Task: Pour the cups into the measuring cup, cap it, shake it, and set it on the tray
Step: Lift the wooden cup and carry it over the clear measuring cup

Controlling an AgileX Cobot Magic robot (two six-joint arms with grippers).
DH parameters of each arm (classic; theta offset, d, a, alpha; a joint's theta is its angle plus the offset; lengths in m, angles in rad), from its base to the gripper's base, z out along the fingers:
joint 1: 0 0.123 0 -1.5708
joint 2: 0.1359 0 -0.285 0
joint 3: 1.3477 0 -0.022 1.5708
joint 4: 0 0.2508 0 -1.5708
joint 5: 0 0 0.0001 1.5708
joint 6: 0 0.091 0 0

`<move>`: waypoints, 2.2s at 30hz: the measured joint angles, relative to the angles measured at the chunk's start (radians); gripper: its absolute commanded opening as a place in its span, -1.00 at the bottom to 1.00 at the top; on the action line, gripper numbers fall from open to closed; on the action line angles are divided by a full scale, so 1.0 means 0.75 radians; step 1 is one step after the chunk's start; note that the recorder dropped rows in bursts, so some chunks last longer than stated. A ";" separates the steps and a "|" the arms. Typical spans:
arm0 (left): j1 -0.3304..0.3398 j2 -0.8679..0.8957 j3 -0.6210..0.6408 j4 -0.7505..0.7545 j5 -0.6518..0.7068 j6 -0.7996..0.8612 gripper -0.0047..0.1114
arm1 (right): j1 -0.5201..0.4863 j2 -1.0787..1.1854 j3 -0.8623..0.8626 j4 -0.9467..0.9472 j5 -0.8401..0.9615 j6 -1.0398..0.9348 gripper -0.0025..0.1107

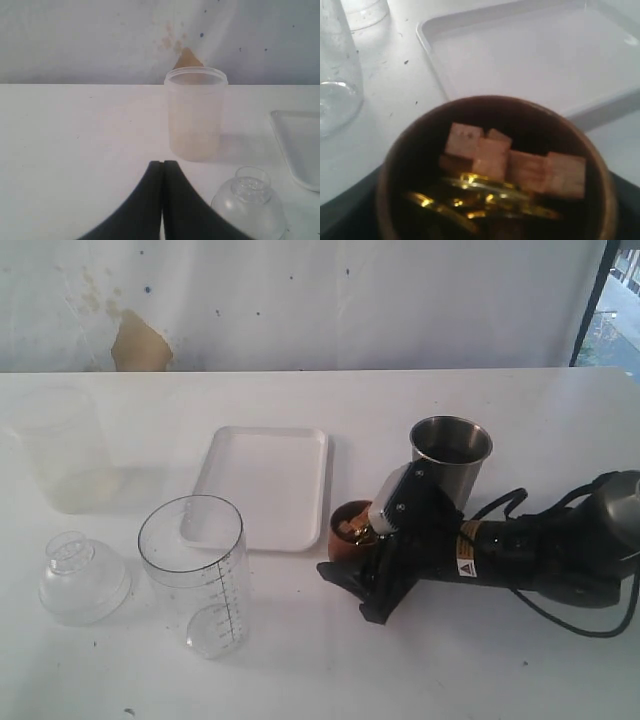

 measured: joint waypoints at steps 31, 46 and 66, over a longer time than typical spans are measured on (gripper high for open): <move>0.000 0.000 0.000 0.000 0.000 0.000 -0.92 | 0.317 -0.373 -0.400 -0.114 0.442 0.370 -0.96; 0.000 0.000 0.000 0.000 0.000 0.000 -0.92 | 0.367 -0.242 -0.493 -0.116 0.399 0.110 -0.96; 0.000 0.000 0.000 0.000 0.000 0.000 -0.92 | 0.417 -0.201 -0.583 -0.365 0.466 -0.042 -0.96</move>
